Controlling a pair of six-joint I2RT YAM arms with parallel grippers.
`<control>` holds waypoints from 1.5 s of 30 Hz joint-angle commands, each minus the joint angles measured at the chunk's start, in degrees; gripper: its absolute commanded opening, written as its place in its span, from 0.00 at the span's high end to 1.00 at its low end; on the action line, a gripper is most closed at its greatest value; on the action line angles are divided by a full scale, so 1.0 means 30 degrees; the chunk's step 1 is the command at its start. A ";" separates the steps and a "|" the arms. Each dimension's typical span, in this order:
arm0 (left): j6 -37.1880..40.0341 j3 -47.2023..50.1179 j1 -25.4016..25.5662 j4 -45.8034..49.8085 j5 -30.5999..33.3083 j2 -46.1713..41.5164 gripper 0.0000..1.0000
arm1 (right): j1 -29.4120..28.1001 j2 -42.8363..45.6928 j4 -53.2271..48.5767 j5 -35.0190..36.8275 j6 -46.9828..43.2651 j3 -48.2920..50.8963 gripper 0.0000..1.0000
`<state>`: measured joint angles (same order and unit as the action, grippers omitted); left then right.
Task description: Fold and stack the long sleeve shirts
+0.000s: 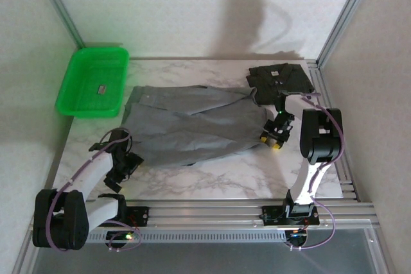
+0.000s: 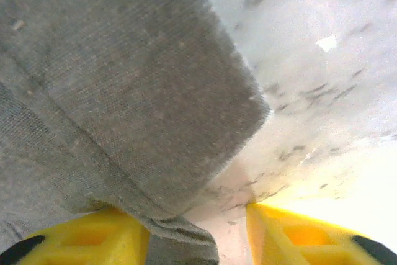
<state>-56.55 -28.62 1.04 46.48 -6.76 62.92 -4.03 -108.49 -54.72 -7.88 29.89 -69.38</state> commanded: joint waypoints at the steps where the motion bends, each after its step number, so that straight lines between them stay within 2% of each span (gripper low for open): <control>1: -0.1570 -0.1135 -0.0024 0.0063 0.0539 -0.1408 0.00 | 0.0451 0.1744 0.1778 0.2081 -0.0186 0.0235 0.50; 5: -0.2271 -0.2379 -0.0024 0.1098 0.0037 -0.2662 0.00 | 0.0588 0.3924 0.0408 0.1854 -0.0867 0.0595 0.41; 9: -0.2110 -0.2871 0.0161 0.1234 -0.1184 -0.2650 0.00 | 0.0964 0.5605 -0.0116 0.0838 -0.1273 0.1147 0.40; 13: -0.2027 -0.3383 0.0298 0.1730 -0.1047 -0.2740 0.00 | 0.0853 0.6631 0.0899 -0.2999 -0.1593 0.2595 0.45; 15: -0.1853 -0.3202 0.0298 0.1856 -0.0998 -0.2597 0.00 | 0.0580 0.6627 0.1308 -0.3598 -0.1665 0.3431 0.48; 21: -0.1561 -0.2225 0.0328 0.1947 -0.0525 -0.2456 0.00 | 0.0115 0.6142 0.2987 -0.4016 -0.1468 0.5089 0.53; 25: -0.1786 -0.1538 0.0328 0.1771 -0.0276 -0.2695 0.00 | 0.0115 0.4946 0.3928 -0.3689 -0.1595 0.4962 0.55; 33: -0.2080 -0.0922 0.0328 0.1963 0.0477 -0.3135 0.00 | 0.0125 0.3090 0.4314 -0.3294 -0.1760 0.4465 0.65; 39: -0.2037 -0.0995 0.0298 0.2210 0.1472 -0.2727 0.01 | 0.0306 0.2384 0.3727 -0.1765 -0.0949 0.3984 0.90; 42: -0.1572 -0.1563 0.0328 0.2540 0.2264 -0.1719 0.02 | 0.0335 0.2526 0.3397 -0.1251 -0.0761 0.3656 0.96; 45: -0.1220 -0.1421 0.0328 0.1962 0.2319 -0.0728 0.04 | 0.0406 0.2563 0.3372 -0.1431 -0.0756 0.3458 0.97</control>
<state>-60.82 -32.16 1.69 51.22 -2.87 58.85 -3.46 -99.72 -43.29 -15.27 26.79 -57.80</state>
